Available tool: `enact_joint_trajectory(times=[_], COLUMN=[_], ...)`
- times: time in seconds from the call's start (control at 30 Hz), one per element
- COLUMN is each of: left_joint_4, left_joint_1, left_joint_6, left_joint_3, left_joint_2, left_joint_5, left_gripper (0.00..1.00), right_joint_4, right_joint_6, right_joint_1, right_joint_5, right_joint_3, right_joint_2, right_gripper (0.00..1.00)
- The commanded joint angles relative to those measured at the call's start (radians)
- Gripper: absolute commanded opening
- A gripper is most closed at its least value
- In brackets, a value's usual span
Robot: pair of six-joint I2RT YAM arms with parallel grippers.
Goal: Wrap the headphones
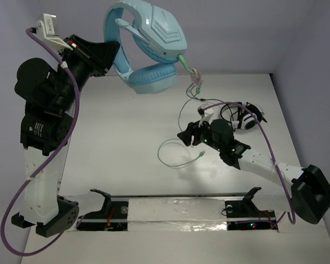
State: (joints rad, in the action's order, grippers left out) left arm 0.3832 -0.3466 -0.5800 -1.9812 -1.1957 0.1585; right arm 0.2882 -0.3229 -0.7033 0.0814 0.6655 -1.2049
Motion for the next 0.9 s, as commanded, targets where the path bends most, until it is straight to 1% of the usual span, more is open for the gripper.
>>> enact_joint_trajectory(times=[0.0, 0.1, 0.13, 0.2, 0.23, 0.27, 0.33, 0.37, 0.43, 0.47, 0.5, 0.53, 0.57, 0.6, 0.67, 0.7, 0.77, 0.8, 0.87], left_joint_4=[-0.070, -0.075, -0.078, -0.084, -0.089, -0.095, -0.110, -0.119, -0.159, -0.179, -0.193, -0.219, -0.237, -0.254, -0.280, -0.293, -0.352, -0.366, -0.414], left_joint_1=[-0.002, -0.002, -0.002, -0.002, -0.002, -0.002, -0.002, -0.002, -0.002, -0.002, -0.002, -0.002, -0.002, -0.002, 0.018, 0.035, 0.044, 0.055, 0.055], left_joint_6=[-0.030, -0.032, -0.029, -0.024, -0.023, -0.018, -0.012, -0.009, -0.014, -0.018, -0.026, -0.029, -0.030, -0.032, -0.046, -0.053, -0.083, -0.092, -0.113], left_joint_3=[-0.044, -0.036, -0.031, -0.015, -0.005, 0.005, 0.054, 0.076, 0.174, 0.212, 0.290, 0.327, 0.367, 0.443, 0.507, 0.569, 0.639, 0.694, 0.742], left_joint_2=[0.007, 0.001, -0.001, -0.002, -0.001, 0.001, 0.004, 0.007, 0.019, 0.021, 0.022, 0.019, 0.018, 0.015, -0.018, -0.030, -0.059, -0.070, -0.102], left_joint_5=[0.001, 0.001, -0.004, -0.023, -0.031, -0.049, -0.076, -0.100, -0.123, -0.137, -0.148, -0.160, -0.212, -0.229, -0.249, -0.251, -0.255, -0.261, -0.269], left_gripper=[0.00, 0.00, 0.00, 0.00, 0.00, 0.00, 0.00, 0.00, 0.00, 0.00, 0.00, 0.00, 0.00, 0.00, 0.00, 0.00, 0.00, 0.00, 0.00], right_joint_4=[0.112, 0.109, 0.143, 0.202, 0.227, 0.265, 0.255, 0.205, 0.123, 0.020, -0.039, -0.093, -0.171, -0.204, -0.279, -0.285, -0.328, -0.328, -0.328], right_joint_6=[-0.002, -0.013, -0.027, -0.080, -0.094, -0.108, -0.136, -0.140, -0.143, -0.142, -0.137, -0.139, -0.140, -0.142, -0.154, -0.160, -0.172, -0.183, -0.189], right_joint_1=[0.039, 0.051, 0.051, 0.051, 0.051, 0.051, 0.051, 0.051, 0.051, 0.051, 0.051, 0.051, 0.051, 0.051, 0.051, 0.051, 0.051, 0.038, -0.002], right_joint_5=[0.070, 0.168, 0.184, 0.193, 0.201, 0.210, 0.205, 0.199, 0.166, 0.137, 0.115, 0.081, 0.031, 0.009, -0.058, -0.065, -0.074, -0.074, -0.074], right_joint_3=[-0.026, -0.015, -0.033, -0.067, -0.084, -0.107, -0.101, -0.089, -0.021, 0.011, 0.079, 0.107, 0.133, 0.156, 0.206, 0.215, 0.220, 0.215, 0.218], right_joint_2=[-0.008, -0.041, -0.054, -0.056, -0.053, -0.051, -0.047, -0.038, -0.032, -0.033, -0.045, -0.053, -0.064, -0.094, -0.130, -0.148, -0.195, -0.208, -0.243], right_gripper=[0.60, 0.55, 0.44, 0.31, 0.17, 0.10, 0.00, 0.00, 0.00, 0.00, 0.00, 0.00, 0.00, 0.00, 0.00, 0.00, 0.00, 0.00, 0.00])
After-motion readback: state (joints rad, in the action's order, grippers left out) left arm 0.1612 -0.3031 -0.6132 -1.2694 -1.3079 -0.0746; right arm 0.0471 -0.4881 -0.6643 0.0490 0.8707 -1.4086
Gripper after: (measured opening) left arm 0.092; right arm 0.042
